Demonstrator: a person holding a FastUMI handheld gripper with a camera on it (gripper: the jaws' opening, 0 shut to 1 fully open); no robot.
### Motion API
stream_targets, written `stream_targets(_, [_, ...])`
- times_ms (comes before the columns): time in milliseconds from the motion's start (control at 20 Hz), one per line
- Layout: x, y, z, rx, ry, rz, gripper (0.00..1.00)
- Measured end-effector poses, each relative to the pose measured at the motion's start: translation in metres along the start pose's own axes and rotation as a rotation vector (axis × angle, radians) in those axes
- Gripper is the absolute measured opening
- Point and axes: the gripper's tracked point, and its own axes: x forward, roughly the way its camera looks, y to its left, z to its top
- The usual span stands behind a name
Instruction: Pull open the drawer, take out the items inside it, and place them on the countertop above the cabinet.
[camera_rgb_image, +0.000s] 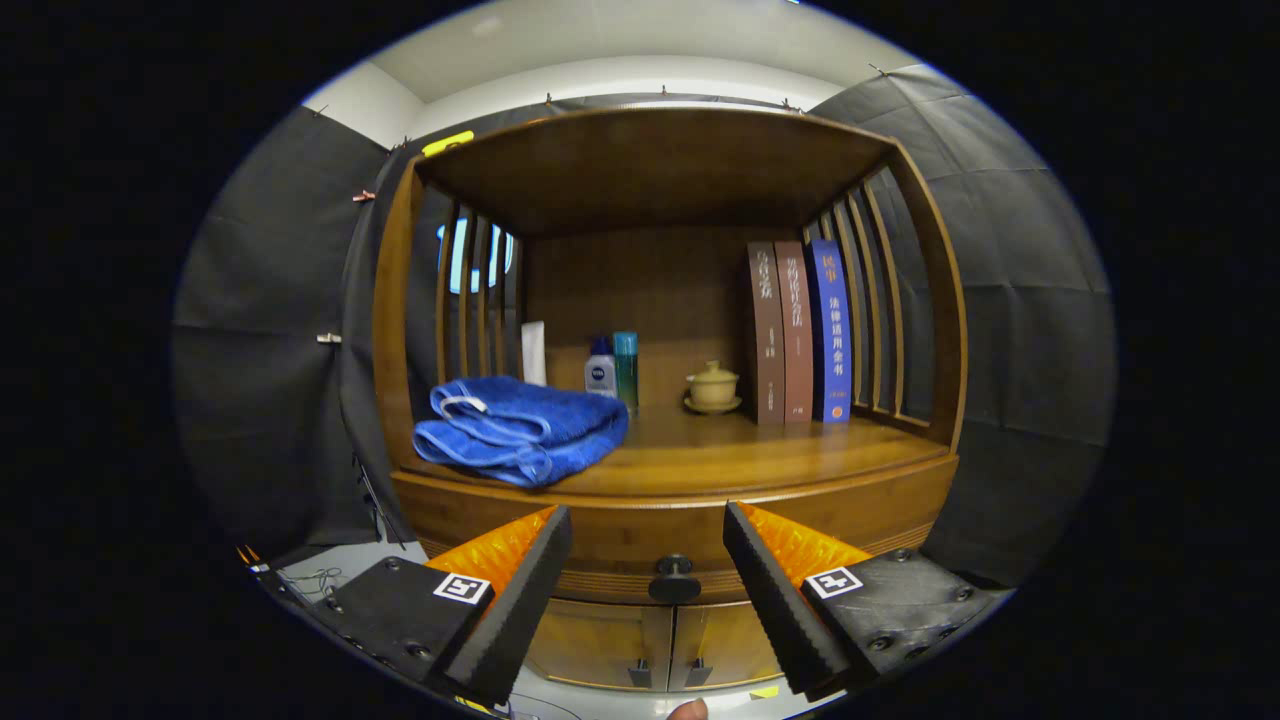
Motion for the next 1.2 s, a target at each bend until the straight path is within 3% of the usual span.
stream_targets(100, [0.016,-0.005,-0.031,0.010,0.048,-0.006,0.99])
stream_targets(350, [0.041,-0.014,-0.068,0.026,0.115,-0.035,0.86])
stream_targets(400, [0.042,-0.015,-0.071,0.028,0.123,-0.036,0.76])
stream_targets(550, [0.053,-0.020,-0.077,0.026,0.138,-0.048,0.58])
stream_targets(850, [0.050,-0.022,-0.077,-0.040,0.128,-0.058,0.32])
stream_targets(1200, [-0.001,-0.020,-0.076,0.000,0.143,-0.049,0.32])
